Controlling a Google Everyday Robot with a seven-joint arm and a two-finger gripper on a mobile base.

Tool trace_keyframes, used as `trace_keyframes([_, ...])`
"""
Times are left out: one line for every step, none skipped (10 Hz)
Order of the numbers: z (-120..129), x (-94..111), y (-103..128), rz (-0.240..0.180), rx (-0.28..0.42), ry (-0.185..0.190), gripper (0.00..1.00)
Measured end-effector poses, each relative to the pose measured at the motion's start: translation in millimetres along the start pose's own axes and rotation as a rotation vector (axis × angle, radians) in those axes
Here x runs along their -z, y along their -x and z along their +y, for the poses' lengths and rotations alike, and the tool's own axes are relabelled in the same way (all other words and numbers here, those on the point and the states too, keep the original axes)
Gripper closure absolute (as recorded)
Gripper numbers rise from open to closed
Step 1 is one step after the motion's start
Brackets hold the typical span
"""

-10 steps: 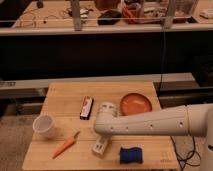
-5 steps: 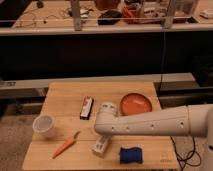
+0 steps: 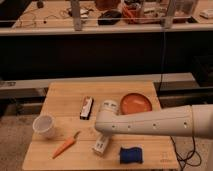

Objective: Place the bottle in the ceramic bowl

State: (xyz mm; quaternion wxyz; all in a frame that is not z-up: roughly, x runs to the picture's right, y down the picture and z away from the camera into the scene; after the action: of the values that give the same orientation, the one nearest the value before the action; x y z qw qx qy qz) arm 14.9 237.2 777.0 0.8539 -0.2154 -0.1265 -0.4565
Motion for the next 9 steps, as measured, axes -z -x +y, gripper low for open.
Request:
trace_keyframes([-0.3, -1.5, -1.5, 0.0, -0.005, -0.005, 1.0])
trace_keyframes([-0.9, 1.1, -3.5, -0.001, -0.013, -0.008, 1.0])
trace_keyframes([-1.6, 7.4, -6.3, 0.0, -0.014, -0.012, 1.0])
trace_keyframes([-0.8, 11.7, -9.5, 0.002, -0.016, -0.012, 1.0])
trace_keyframes([-0.8, 12.5, -11.2, 0.003, -0.014, -0.011, 1.0])
trace_keyframes([-0.8, 12.7, -10.5, 0.004, -0.011, -0.009, 1.0])
trace_keyframes([-1.1, 12.6, -8.6, 0.004, -0.006, -0.008, 1.0])
trace_keyframes([0.1, 9.0, -9.6, 0.006, -0.011, -0.007, 1.0])
trace_keyframes([0.1, 5.6, -11.4, 0.004, -0.017, -0.012, 1.0])
